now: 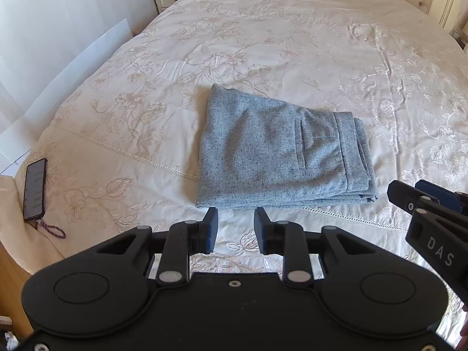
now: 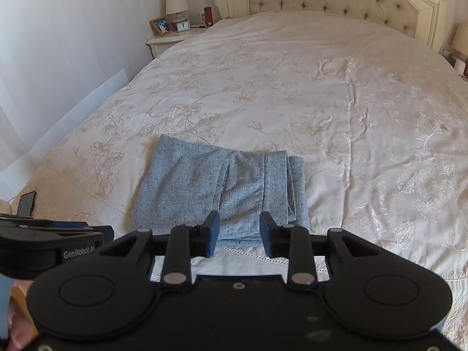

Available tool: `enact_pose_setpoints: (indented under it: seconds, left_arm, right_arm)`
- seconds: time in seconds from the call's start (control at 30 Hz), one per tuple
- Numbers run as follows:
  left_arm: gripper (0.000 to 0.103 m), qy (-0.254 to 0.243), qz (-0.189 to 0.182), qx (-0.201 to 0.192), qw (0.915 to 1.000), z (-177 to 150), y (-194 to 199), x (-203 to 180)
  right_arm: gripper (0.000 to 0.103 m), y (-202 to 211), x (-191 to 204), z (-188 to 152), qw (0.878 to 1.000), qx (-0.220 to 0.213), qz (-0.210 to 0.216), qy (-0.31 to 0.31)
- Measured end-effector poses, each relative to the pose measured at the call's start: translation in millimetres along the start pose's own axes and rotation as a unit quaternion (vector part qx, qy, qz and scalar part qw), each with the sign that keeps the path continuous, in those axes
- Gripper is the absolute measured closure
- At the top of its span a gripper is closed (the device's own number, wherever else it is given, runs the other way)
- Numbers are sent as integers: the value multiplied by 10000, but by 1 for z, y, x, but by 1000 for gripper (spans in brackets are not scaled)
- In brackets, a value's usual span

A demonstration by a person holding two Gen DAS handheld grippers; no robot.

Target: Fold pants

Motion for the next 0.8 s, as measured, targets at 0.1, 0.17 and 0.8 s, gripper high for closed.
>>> enact_pose_setpoints:
  seconds: [0.1,0.17,0.8]
  left_arm:
    - [65,22,-40,14,10000,-7,5,1]
    - [65,17,3,22,10000,-10,7,2]
    - [65,-98,0,-16,10000,-11,13,-2]
  right_arm:
    - [70,13,3,-8,10000,-5,2,58]
    - [70,18,3,-12,10000,-9,0,60]
    - [69,25,1,-12,9999,-47,28,-97]
Point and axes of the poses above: each gripper's, at about its wrist camera, not at the fingertips, and y roughly against the way its jaws point, x to its left, z to its top, the point moved 8 cm from there along -y, roughly the way its jaws point, and after that the axes turned 12 degrees about -y, right-handed, at the moved point
